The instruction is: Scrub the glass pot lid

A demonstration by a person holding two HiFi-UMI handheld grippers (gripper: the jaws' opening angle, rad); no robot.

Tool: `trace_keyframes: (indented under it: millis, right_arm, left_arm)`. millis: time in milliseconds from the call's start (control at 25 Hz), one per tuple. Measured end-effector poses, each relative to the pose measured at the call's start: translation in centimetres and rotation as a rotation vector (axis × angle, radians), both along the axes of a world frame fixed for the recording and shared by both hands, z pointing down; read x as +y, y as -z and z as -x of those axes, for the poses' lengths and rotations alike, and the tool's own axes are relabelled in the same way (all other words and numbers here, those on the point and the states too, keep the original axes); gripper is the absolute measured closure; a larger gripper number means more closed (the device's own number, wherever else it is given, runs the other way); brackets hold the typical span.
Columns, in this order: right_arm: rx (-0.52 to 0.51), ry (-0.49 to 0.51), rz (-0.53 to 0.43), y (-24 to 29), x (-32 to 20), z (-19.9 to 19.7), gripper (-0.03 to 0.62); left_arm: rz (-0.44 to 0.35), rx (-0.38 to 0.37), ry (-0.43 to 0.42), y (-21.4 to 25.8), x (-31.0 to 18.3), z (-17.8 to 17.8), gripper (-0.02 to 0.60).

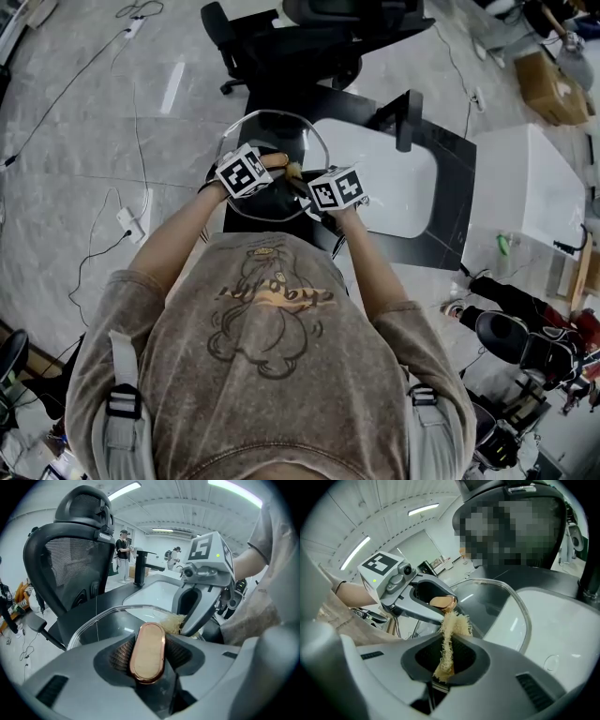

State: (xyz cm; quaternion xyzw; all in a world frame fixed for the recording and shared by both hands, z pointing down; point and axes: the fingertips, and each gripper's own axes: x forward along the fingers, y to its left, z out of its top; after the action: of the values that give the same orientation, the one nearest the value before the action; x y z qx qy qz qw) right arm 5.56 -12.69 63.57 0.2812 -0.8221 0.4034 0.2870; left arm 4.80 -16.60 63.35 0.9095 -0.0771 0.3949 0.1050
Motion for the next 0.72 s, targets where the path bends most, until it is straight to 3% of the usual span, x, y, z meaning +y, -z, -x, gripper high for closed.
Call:
trace_keyframes:
  millis: [720]
  right_arm:
    - [0.058,-0.025,0.003,0.0,1.9,1.5,0.556]
  left_arm:
    - [0.019,-0.033,-0.001,-0.2,0.0,0.0,0.379]
